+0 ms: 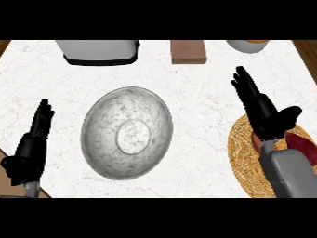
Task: Pick the sweet potato from the placemat and place it in the bowl
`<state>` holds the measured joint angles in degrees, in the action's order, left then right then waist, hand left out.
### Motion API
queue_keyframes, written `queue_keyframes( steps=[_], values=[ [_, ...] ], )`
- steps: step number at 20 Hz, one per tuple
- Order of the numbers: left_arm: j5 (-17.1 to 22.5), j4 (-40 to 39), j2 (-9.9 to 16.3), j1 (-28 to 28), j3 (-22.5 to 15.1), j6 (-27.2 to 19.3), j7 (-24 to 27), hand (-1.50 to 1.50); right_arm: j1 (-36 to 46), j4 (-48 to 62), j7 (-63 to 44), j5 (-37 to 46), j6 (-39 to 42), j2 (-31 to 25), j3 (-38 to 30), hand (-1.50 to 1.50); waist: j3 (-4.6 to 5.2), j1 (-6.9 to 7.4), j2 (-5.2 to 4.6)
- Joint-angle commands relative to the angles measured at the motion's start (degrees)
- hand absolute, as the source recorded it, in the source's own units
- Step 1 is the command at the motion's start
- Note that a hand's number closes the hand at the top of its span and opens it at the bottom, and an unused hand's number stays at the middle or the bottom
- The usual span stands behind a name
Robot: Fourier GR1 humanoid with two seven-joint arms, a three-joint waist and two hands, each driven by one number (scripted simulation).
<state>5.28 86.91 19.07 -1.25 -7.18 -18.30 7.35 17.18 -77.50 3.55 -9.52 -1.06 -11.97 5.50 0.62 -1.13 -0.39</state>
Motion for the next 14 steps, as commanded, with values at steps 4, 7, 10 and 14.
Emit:
queue_keyframes(
  steps=[4, 7, 10, 14],
  values=[
    [3.09, 2.20, 2.10, 6.47, 4.24, 1.82, -0.78, 0.00, 0.06, -7.62, 0.11, -10.64, 25.48, 1.76, 12.37, -1.50, -0.77, 1.88, 0.92],
    [4.80, 1.49, 1.42, 6.09, 4.57, 2.51, -1.51, 0.00, 8.73, -17.04, 6.24, 5.10, 25.63, -10.00, 12.85, -1.50, -0.02, -0.60, 4.16],
    [9.82, 2.60, 5.95, 8.37, 11.33, 5.80, -2.76, 0.00, -14.69, -23.13, 19.44, 0.17, 27.05, -11.69, 9.36, -1.50, -0.73, -2.37, 1.19],
    [11.66, 2.38, 7.25, 10.36, 12.51, 7.51, -5.41, 0.00, -23.25, -26.62, 34.88, 2.84, 34.30, -21.05, 4.11, -1.50, -0.77, -1.77, 0.84]
  ],
)
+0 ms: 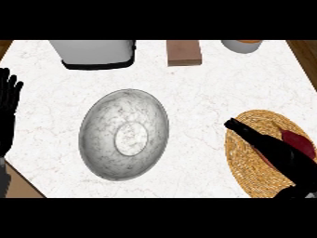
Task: Pick the sweet potato from the placemat and place it in the bowl
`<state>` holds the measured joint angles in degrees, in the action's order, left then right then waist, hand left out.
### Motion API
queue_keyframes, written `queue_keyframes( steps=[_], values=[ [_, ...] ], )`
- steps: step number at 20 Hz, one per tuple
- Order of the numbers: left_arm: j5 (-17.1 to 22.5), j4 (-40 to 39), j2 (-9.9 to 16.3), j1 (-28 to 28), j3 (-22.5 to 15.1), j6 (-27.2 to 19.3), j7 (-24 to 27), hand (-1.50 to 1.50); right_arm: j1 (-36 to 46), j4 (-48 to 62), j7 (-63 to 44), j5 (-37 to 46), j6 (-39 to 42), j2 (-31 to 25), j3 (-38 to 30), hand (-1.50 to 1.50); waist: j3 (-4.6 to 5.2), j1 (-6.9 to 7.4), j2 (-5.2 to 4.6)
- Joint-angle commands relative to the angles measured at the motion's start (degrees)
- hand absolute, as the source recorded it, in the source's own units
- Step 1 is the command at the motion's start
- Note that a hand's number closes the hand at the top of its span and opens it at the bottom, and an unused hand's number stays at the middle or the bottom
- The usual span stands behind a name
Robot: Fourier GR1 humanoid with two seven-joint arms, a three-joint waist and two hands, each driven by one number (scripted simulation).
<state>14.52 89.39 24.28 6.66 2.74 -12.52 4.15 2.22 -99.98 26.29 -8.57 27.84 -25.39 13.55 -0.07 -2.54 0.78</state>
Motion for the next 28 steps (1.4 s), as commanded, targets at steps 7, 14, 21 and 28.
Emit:
queue_keyframes(
  steps=[7, 14, 21, 28],
  values=[
    [3.23, -2.23, 2.59, 5.57, 3.37, 3.64, -3.47, 0.00, -10.33, -8.65, 14.81, 5.98, 3.98, -20.14, -18.62, -1.50, 0.06, 0.98, -0.57],
    [2.97, -2.72, 1.55, 5.22, 3.21, 3.72, -3.48, 0.00, -12.93, -8.59, 12.85, 12.63, 7.52, -35.34, -26.35, -1.50, 0.08, 1.09, -0.61],
    [1.38, -3.38, 0.56, 7.33, 1.96, 3.67, -3.20, 0.00, -13.02, -5.73, 17.87, 22.97, 8.00, -45.57, -24.02, -1.50, 0.00, 2.31, -0.88],
    [-0.68, -7.22, -1.71, 8.06, 1.30, 4.62, 0.78, 0.00, -8.88, -2.87, 16.21, 29.23, 3.75, -46.09, -15.14, -1.50, 0.07, 3.54, -1.19]
  ],
)
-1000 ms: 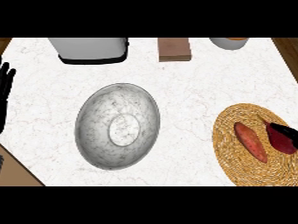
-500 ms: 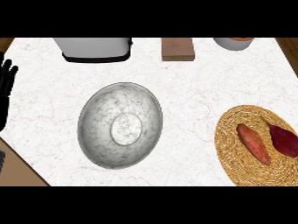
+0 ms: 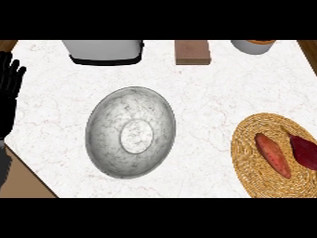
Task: Pick the sweet potato from the placemat and place it in the bowl
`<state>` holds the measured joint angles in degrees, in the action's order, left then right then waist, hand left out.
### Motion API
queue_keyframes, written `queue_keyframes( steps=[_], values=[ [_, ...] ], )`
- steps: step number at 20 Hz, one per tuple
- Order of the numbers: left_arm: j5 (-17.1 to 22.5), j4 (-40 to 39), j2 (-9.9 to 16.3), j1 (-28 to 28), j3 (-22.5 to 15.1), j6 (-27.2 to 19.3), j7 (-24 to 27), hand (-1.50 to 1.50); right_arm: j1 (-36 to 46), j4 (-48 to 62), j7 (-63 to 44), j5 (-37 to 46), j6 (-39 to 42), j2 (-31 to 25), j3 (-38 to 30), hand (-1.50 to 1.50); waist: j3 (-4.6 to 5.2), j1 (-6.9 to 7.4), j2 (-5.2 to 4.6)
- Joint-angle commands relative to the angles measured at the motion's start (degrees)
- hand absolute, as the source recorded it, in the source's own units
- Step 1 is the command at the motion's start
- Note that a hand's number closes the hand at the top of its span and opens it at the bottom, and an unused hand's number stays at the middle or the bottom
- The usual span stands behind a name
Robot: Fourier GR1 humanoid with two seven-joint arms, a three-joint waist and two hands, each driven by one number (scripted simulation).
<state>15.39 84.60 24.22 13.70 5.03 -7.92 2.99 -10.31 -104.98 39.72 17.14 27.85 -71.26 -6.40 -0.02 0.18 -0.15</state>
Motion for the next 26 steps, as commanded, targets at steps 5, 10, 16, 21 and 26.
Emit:
queue_keyframes(
  steps=[5, 10, 16, 21, 26],
  values=[
    [-0.52, -1.21, 0.23, 0.95, 1.46, 1.69, -0.34, 0.00, 3.50, 7.12, 5.75, 11.51, -3.64, 6.13, 11.16, -1.50, -0.02, 0.61, -0.12],
    [-2.14, 1.51, -2.82, 1.04, -0.90, 0.03, -1.95, 0.00, 13.18, 13.47, 3.77, 11.78, 1.52, 7.50, 15.09, -1.50, -0.02, 1.40, -0.19],
    [-3.84, -1.06, -4.13, 1.62, -0.12, -0.03, -0.72, 0.00, 13.02, 20.28, 6.91, 19.01, -3.69, 12.75, 17.46, -1.50, -0.01, 0.27, 0.06],
    [-3.10, 1.82, -3.50, -0.22, 1.93, 1.71, -2.09, 0.00, 16.17, 24.68, 7.53, 23.70, -4.46, 16.57, 18.94, -1.50, 0.00, 0.17, 0.11],
    [-1.78, 1.32, -1.92, -0.91, 3.86, 5.14, -1.68, 0.00, 18.31, 31.35, 12.29, 25.61, -7.87, 20.06, 20.65, -1.50, -0.01, 0.27, 0.05]
  ],
)
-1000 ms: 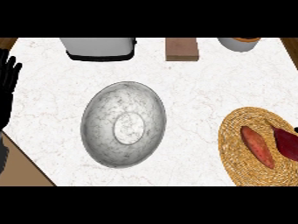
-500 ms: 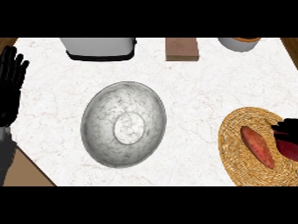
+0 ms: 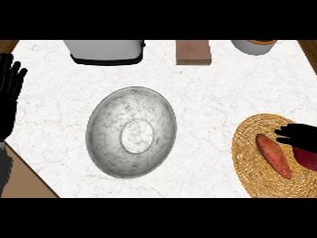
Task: Pick the sweet potato from the placemat and place it in the bowl
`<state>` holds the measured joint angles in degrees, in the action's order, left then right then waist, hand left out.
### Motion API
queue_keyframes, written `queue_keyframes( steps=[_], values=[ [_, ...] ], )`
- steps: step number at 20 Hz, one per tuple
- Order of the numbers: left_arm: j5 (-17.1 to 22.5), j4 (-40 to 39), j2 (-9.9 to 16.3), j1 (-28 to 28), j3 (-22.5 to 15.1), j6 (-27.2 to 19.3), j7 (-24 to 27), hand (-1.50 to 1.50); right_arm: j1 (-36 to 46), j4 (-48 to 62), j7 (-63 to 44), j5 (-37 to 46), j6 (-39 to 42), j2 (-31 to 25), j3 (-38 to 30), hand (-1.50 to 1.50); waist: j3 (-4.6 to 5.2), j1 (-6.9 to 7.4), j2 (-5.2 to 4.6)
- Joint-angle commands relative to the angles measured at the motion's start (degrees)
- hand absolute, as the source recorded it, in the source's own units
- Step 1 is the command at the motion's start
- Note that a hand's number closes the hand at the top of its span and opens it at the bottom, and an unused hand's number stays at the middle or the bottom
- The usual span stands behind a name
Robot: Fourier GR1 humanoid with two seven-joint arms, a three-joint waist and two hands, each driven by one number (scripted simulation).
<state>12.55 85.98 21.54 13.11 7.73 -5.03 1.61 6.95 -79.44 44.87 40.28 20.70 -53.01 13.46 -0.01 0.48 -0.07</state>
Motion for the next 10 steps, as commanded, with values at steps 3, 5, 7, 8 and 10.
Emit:
queue_keyframes(
  steps=[3, 5, 7, 8, 10],
  values=[
    [0.49, -2.72, 0.88, -0.12, 2.83, 2.55, 1.82, 0.00, 1.64, 6.16, 7.85, 3.12, -0.90, 3.13, 0.96, -1.50, 0.01, -0.24, 0.02],
    [-1.68, -1.64, -1.56, 0.55, 1.00, 0.36, 1.33, 0.00, 2.02, 6.47, 8.00, 3.79, -0.57, 3.93, 0.20, -1.50, 0.01, -0.44, 0.06],
    [-3.06, 0.25, -2.60, 2.27, -0.88, -1.83, -2.25, 0.00, 2.40, 5.66, 5.27, 5.68, -1.93, 7.18, 2.98, -1.50, 0.00, -0.38, 0.06],
    [-1.63, 4.63, -1.03, -1.72, 1.14, -0.58, -3.03, 0.00, 3.12, 3.34, 4.68, 4.93, 1.23, 5.91, 2.10, -1.50, 0.01, -0.17, 0.15],
    [0.13, -1.57, 0.05, 1.05, 3.27, 3.27, -0.66, 0.00, 3.91, 6.70, 4.40, 7.54, -0.63, 8.45, 2.29, -1.50, 0.02, -0.37, 0.05]
  ],
)
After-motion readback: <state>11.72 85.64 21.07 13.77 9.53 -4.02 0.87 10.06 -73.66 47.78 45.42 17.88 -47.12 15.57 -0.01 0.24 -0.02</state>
